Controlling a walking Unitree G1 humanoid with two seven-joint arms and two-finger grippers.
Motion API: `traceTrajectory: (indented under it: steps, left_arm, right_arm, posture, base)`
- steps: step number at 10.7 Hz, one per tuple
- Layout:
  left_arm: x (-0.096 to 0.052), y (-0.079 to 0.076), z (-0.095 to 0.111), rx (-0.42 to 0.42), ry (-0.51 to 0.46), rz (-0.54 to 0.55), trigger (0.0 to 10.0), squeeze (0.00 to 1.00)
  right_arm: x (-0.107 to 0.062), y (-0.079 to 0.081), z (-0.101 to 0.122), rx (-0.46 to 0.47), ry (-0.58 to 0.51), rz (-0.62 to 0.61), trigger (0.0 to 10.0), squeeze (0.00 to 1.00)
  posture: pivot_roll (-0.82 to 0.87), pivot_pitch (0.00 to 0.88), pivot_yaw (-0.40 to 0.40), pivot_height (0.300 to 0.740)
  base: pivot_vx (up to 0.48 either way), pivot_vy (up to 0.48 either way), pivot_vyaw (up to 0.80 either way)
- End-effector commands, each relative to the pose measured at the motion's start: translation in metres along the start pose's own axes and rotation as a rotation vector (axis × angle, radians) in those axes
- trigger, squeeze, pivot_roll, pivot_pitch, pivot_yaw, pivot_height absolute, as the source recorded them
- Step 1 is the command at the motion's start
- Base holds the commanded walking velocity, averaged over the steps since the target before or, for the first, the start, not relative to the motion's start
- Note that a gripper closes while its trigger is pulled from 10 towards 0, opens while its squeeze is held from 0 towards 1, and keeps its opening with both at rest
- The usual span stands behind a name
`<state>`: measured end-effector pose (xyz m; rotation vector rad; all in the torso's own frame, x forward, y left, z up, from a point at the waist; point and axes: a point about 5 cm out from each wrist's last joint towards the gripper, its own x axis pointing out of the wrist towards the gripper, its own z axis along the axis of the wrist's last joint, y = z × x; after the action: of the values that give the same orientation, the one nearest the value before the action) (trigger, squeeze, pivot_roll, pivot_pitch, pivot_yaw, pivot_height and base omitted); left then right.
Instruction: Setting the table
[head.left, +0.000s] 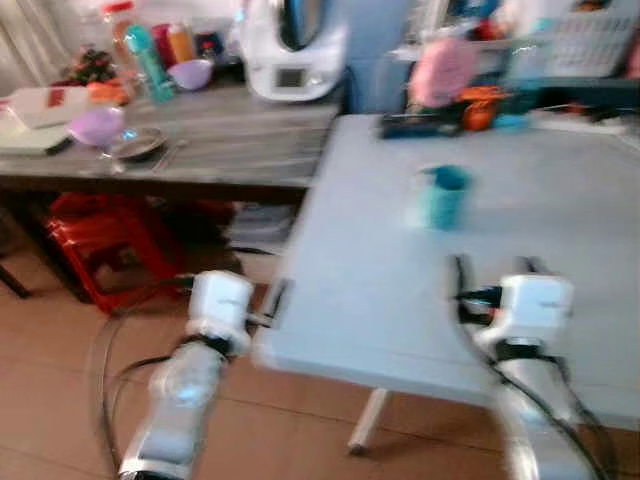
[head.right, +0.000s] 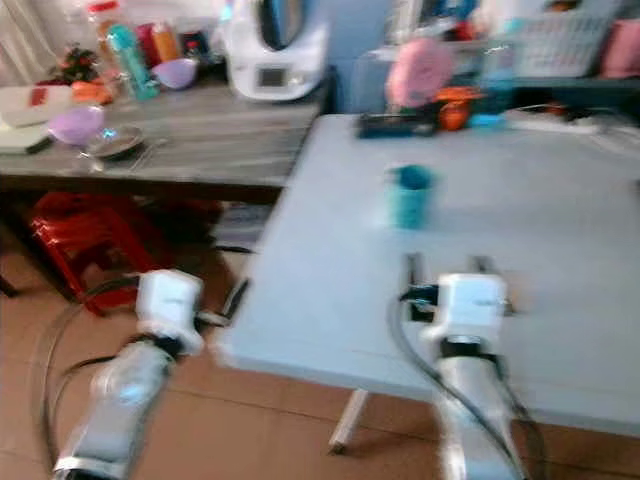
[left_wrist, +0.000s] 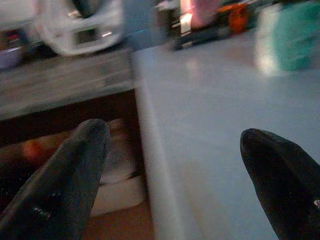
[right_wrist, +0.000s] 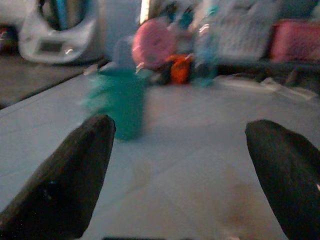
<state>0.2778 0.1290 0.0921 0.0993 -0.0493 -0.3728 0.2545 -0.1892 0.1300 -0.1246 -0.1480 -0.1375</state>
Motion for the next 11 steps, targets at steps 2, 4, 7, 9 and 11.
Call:
traceTrajectory:
  steps: [2,4,7,9,11]
  left_arm:
    - [-0.003,0.009,-0.001,0.029,0.015,0.01,10.0,0.0]
    - [-0.006,0.004,-0.005,-0.003,0.031,-0.063,10.0,0.0]
    - [-0.01,-0.007,-0.008,-0.035,0.035,-0.24,10.0,0.0]
    - [-0.009,-0.009,-0.011,-0.022,0.044,-0.316,10.0,0.0]
    - [-0.008,-0.015,-0.009,-0.026,0.047,-0.431,10.0,0.0]
  right_arm:
    - [0.0,0.008,0.001,0.024,-0.001,0.016,10.0,0.16]
    - [0.0,0.007,0.0,0.019,0.008,0.002,10.0,0.13]
    - [0.0,0.01,-0.008,0.04,0.062,0.0,10.0,0.07]
    - [0.001,0.015,-0.013,0.054,0.107,0.008,10.0,0.0]
    - [0.005,0.023,-0.021,0.083,0.178,0.019,10.0,0.0]
  posture:
    - [0.04,0.012,0.103,0.74]
    - [0.04,0.01,0.101,0.74]
    - [0.03,0.006,0.095,0.74]
    - [0.03,0.003,0.091,0.74]
    - [0.04,0.002,0.087,0.74]
  base:
    - [0.0,-0.465,0.0]
    - [0.0,0.0,0.0]
    - [0.0,0.0,0.0]
    - [0.0,0.0,0.0]
    - [0.0,0.0,0.0]
